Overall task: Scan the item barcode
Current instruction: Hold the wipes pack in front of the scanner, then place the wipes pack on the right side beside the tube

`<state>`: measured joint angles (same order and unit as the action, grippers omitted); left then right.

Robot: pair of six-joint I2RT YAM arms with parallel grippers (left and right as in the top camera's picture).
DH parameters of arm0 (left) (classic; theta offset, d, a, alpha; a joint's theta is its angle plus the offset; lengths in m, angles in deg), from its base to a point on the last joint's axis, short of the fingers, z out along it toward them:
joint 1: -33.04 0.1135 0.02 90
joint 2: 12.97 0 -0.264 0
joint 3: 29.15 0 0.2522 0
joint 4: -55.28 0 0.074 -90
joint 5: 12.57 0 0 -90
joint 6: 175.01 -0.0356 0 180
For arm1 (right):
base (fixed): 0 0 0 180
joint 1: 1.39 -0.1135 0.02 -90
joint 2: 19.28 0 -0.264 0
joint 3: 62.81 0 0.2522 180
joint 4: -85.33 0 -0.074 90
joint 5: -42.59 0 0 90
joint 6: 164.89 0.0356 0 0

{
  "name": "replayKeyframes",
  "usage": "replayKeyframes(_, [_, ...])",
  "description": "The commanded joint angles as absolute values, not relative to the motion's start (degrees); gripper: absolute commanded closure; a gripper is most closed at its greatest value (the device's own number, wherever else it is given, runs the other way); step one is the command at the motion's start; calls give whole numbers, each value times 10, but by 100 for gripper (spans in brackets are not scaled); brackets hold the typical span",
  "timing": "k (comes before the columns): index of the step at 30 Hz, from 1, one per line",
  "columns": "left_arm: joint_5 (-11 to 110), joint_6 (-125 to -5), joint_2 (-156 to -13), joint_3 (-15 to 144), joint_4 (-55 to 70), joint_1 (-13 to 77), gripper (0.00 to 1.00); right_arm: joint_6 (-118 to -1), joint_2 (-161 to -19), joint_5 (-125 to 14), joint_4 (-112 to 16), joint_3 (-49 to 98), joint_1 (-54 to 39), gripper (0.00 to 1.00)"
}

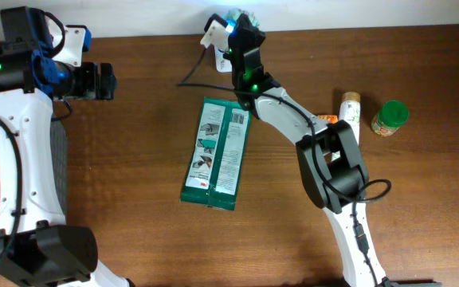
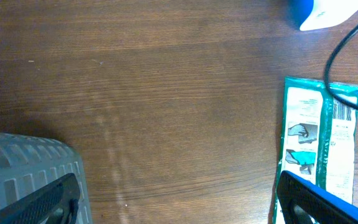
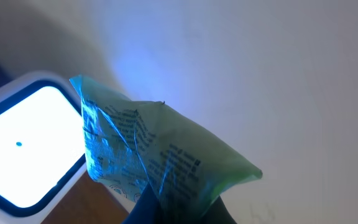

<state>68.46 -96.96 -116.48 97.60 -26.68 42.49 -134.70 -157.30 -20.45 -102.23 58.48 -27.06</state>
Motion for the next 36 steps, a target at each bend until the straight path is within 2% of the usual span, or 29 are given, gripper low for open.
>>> replayKeyframes(1, [683,-962,-1162,979,-267,426,1,-1377,-1575,-200,-1031,593,-277,96])
replayKeyframes(10, [683,-962,-1162,979,-267,426,1,-1376,-1574,-197,-1050,593,-277,96])
replayKeyframes(15, [683,-962,-1162,979,-267,426,1,-1259,-1525,-164,-1048,593,-289,96])
replayKeyframes(17, [683,-962,-1162,979,-267,426,1,-1207,-1489,-163,-1006,593,-292,96])
replayKeyframes(20, [683,-962,-1162,979,-267,426,1,-1035,-1398,-248,-832,593,-290,96])
replayKeyframes(27, [683,-962,-1162,979,-267,426,1,-786,-1253,-526,-493,593,-252,96])
replayKeyframes(32, [683,-962,-1162,979,-267,426,1,-712,-1248,-558,-239,592,-209,96])
replayKeyframes(36, [683,-962,-1162,979,-267,426,1,-705,-1264,-554,-141,553,-151,96])
